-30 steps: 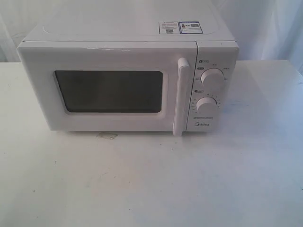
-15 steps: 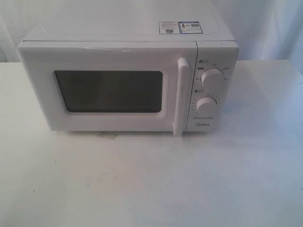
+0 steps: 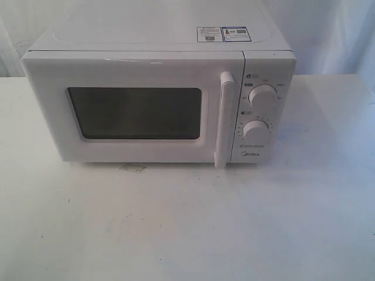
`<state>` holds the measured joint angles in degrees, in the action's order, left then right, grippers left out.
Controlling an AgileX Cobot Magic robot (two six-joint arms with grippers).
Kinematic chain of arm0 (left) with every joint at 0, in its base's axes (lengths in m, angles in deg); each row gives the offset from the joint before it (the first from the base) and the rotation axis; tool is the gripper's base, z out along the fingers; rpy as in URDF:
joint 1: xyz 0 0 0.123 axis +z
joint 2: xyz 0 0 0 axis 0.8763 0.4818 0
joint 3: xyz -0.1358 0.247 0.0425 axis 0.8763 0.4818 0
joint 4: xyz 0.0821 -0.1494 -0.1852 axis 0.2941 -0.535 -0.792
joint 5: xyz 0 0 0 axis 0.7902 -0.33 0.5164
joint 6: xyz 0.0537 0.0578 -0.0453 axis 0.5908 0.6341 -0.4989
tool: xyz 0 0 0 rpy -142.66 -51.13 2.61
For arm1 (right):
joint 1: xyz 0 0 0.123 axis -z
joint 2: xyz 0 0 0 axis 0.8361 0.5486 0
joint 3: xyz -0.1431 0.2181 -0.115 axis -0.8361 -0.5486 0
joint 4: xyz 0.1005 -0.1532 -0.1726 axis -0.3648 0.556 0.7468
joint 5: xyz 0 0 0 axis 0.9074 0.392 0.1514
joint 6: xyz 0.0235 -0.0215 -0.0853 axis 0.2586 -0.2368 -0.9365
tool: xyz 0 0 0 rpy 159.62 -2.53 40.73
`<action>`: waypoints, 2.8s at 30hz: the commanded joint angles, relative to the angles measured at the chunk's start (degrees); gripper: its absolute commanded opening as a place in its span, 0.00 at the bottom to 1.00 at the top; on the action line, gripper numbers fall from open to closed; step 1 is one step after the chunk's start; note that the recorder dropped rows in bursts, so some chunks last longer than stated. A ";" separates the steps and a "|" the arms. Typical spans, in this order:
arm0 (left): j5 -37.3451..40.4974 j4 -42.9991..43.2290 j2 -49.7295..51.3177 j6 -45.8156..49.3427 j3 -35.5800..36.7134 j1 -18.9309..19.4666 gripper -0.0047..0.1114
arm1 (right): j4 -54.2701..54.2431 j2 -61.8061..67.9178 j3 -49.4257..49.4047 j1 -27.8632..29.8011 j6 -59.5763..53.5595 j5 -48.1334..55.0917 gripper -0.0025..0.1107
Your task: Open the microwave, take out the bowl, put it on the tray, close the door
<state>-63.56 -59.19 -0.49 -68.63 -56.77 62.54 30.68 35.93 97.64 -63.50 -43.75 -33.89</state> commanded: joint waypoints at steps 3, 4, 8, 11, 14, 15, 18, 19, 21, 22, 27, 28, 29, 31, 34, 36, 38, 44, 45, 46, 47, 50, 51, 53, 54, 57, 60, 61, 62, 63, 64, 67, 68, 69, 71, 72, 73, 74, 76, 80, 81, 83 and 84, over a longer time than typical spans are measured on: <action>0.15 0.14 -0.30 -0.08 0.19 0.24 0.04 | -3.33 17.79 14.17 -0.46 2.29 28.33 0.02; 0.15 0.14 -0.30 -0.08 0.19 0.24 0.04 | -5.39 20.43 15.00 -0.96 0.47 31.66 0.02; 0.15 0.14 -0.30 -0.08 0.19 0.24 0.04 | -18.32 32.66 16.00 -2.40 -10.26 39.51 0.02; 0.15 0.14 -0.30 -0.08 0.19 0.24 0.04 | -27.66 39.43 15.90 -3.19 -16.97 38.80 0.02; 0.15 0.14 -0.30 -0.08 0.19 0.24 0.04 | -39.57 45.69 15.90 -4.75 -35.91 39.09 0.02; 0.15 0.14 -0.30 -0.08 0.19 0.24 0.04 | -44.40 47.19 15.90 -5.43 -42.25 38.46 0.02; 0.15 0.14 -0.30 -0.08 0.19 0.24 0.04 | -62.93 51.68 15.90 -7.08 -64.32 37.05 0.02; 0.15 0.14 -0.30 -0.08 0.19 0.24 0.04 | -69.02 52.93 15.90 -7.48 -72.03 36.91 0.02; 0.15 0.14 -0.30 -0.08 0.19 0.24 0.04 | -79.22 54.86 15.90 -7.94 -86.44 37.87 0.02; 0.15 0.14 -0.30 -0.08 0.19 0.24 0.04 | -84.13 55.52 15.90 -8.18 -93.10 38.90 0.02; 0.15 0.14 -0.30 -0.08 0.19 0.24 0.04 | -104.26 57.17 15.90 -8.16 -118.27 46.57 0.02; 0.15 0.14 -0.30 -0.08 0.19 0.24 0.04 | -109.96 57.17 15.90 -8.04 -123.73 45.66 0.02; 0.15 0.14 -0.30 -0.08 0.19 0.24 0.04 | -111.95 57.17 15.90 -8.04 -127.07 45.19 0.02; 0.15 0.14 -0.30 -0.08 0.19 0.24 0.04 | -117.47 57.46 15.90 -7.90 -138.33 43.96 0.02; 0.15 0.14 -0.30 -0.08 0.19 0.24 0.04 | -117.47 61.76 17.62 -5.52 -150.79 50.47 0.10; 0.15 0.14 -0.30 -0.08 0.19 0.24 0.04 | -117.47 66.40 19.83 -2.49 -150.79 55.09 0.27; 0.15 0.14 -0.30 -0.08 0.19 0.24 0.04 | -117.47 71.31 21.99 0.38 -150.79 60.17 0.42; 0.15 0.14 -0.30 -0.08 0.19 0.24 0.04 | -117.47 74.22 26.38 4.61 -150.69 62.40 0.50; 0.15 0.14 -0.30 -0.08 0.19 0.24 0.04 | -117.47 74.22 26.99 4.61 -150.69 62.40 0.50; 0.15 0.14 -0.30 -0.08 0.19 0.24 0.04 | -117.47 74.22 27.92 4.61 -150.35 62.40 0.50; 0.15 0.14 -0.30 -0.08 0.19 0.24 0.04 | -117.47 74.60 28.78 4.61 -150.02 62.28 0.50; 0.15 0.14 -0.30 -0.08 0.19 0.24 0.04 | -117.47 76.63 29.36 4.61 -150.02 61.60 0.56; 0.15 0.14 -0.30 -0.08 0.19 0.24 0.04 | -117.47 78.16 30.03 4.61 -150.02 61.43 0.59; 0.15 0.14 -0.30 -0.08 0.19 0.24 0.04 | -117.47 80.52 31.45 4.61 -150.02 61.84 0.61; 0.15 0.14 -0.30 -0.08 0.19 0.24 0.04 | -117.47 81.03 31.90 4.61 -150.02 62.33 0.61; 0.15 0.14 -0.30 -0.08 0.19 0.24 0.04 | -117.47 82.77 32.80 4.49 -150.02 62.11 0.61; 0.15 0.14 -0.30 -0.08 0.19 0.24 0.04 | -117.47 84.18 33.47 4.49 -150.02 61.65 0.61; 0.15 0.14 -0.30 -0.08 0.19 0.24 0.04 | -117.47 84.58 33.57 4.49 -150.02 61.67 0.61; 0.15 0.14 -0.30 -0.08 0.19 0.24 0.04 | -117.47 85.14 33.89 4.49 -150.02 61.67 0.61; 0.15 0.14 -0.30 -0.08 0.19 0.24 0.04 | -117.47 85.71 34.14 4.49 -150.02 61.44 0.61; 0.15 0.14 -0.30 -0.08 0.19 0.24 0.04 | -117.47 86.18 34.44 4.49 -150.02 61.44 0.61; 0.15 0.14 -0.30 -0.08 0.19 0.24 0.04 | -117.47 87.80 35.24 4.49 -150.02 61.31 0.61; 0.15 0.14 -0.30 -0.08 0.19 0.24 0.04 | -117.47 88.09 35.54 4.49 -150.02 61.31 0.61; 0.15 0.14 -0.30 -0.08 0.19 0.24 0.04 | -117.47 88.39 35.79 4.49 -150.02 61.46 0.61; 0.15 0.14 -0.30 -0.08 0.19 0.24 0.04 | -117.47 89.07 36.24 4.49 -150.02 61.46 0.59; 0.15 0.14 -0.30 -0.08 0.19 0.24 0.04 | -117.47 89.38 36.53 4.49 -150.02 61.46 0.59; 0.15 0.14 -0.30 -0.08 0.19 0.24 0.04 | -117.47 89.62 36.78 4.49 -150.02 61.46 0.59; 0.15 0.14 -0.30 -0.08 0.19 0.24 0.04 | -117.47 90.08 37.06 4.49 -150.02 61.62 0.59; 0.15 0.14 -0.30 -0.08 0.19 0.24 0.04 | -117.47 90.74 37.45 4.49 -150.02 61.94 0.59; 0.15 0.14 -0.30 -0.08 0.19 0.24 0.04 | -117.47 91.94 38.52 4.49 -150.02 63.37 0.58; 0.15 0.14 -0.30 -0.08 0.19 0.24 0.04 | -117.47 92.22 38.75 4.49 -150.02 63.75 0.57; 0.15 0.14 -0.30 -0.08 0.19 0.24 0.04 | -117.47 92.73 39.33 4.49 -150.02 65.36 0.55; 0.15 0.14 -0.30 -0.08 0.19 0.24 0.04 | -117.47 92.89 39.55 4.49 -150.02 66.00 0.55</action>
<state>-63.56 -59.19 -0.49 -68.63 -56.77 62.54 -81.96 127.40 135.40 -59.69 -192.92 37.13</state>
